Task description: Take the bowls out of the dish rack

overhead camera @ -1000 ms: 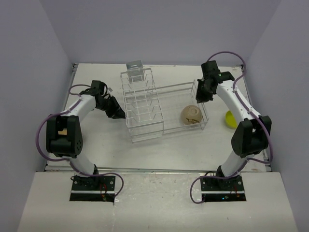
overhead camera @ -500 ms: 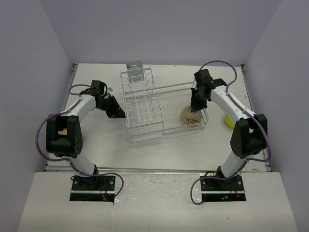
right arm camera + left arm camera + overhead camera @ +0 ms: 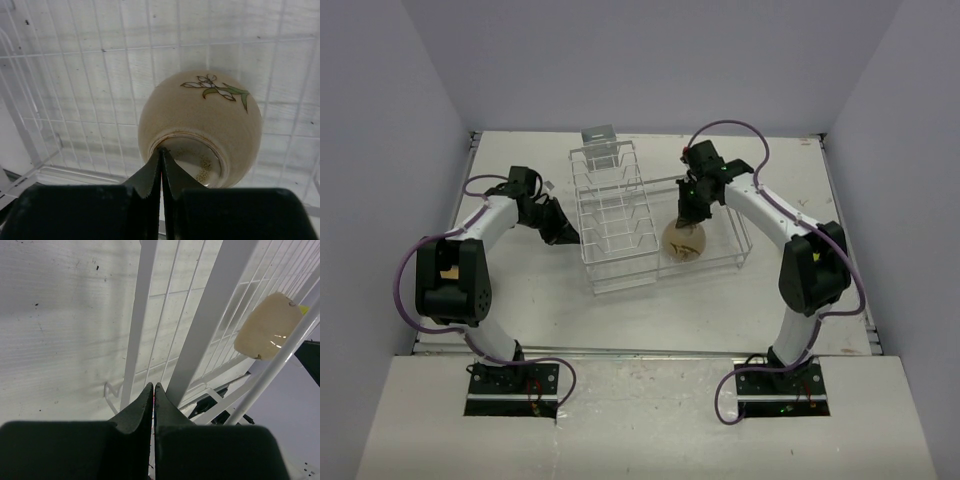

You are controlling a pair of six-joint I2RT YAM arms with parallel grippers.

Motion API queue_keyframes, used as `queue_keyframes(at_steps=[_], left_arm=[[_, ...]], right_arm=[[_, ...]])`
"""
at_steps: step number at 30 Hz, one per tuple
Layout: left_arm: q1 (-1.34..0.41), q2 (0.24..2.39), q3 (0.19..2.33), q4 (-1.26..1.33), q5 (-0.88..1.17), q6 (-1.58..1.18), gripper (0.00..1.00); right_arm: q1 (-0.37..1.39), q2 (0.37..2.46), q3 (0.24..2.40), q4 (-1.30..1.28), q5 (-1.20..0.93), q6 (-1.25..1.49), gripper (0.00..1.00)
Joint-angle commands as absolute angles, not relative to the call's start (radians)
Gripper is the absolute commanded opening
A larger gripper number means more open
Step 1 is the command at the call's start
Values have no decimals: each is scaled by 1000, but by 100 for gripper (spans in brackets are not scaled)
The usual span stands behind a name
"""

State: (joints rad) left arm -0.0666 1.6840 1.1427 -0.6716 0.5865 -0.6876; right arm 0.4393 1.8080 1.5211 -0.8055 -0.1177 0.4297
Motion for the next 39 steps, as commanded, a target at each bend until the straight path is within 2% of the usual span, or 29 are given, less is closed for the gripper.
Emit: queue_keyframes(at_steps=[1,7,13,20,23,26,30,31,32,33,39], left_arm=[[-69,1672,1160,-652,643,-681,1],[-69,1675,1155,-653,644,-680,1],[-69,1677,1157,-649,649,-683,1],[-69,1677,1147,-643,652,-684,1],[-69,1677,1143,-640,650,-684,1],[-69,1677,1138,-637,650,-684,1],[-69,1674,1131,-635,650,-683,1],[-69,1672,1129,-632,650,-683,1],[-69,1671,1127,-632,650,-683,1],[-69,1671,1127,-632,650,-683,1],[-69,1667,1124,-632,650,-683,0]], right_arm=[[483,1920,1571,-834,-181,449,0],[528,2043,1764,-859,-302,457,0],[571,2158,1917,-885,-524,449,0],[612,2137,1878,-715,-897,481,0],[617,2096,1833,-631,-988,509,0],[615,2005,1786,-536,-985,525,0],[603,1928,1784,-545,-902,509,0],[600,1901,1784,-554,-847,499,3],[592,1888,1784,-584,-812,482,13],[588,1878,1792,-612,-763,482,19],[531,1916,1841,-808,-531,447,30]])
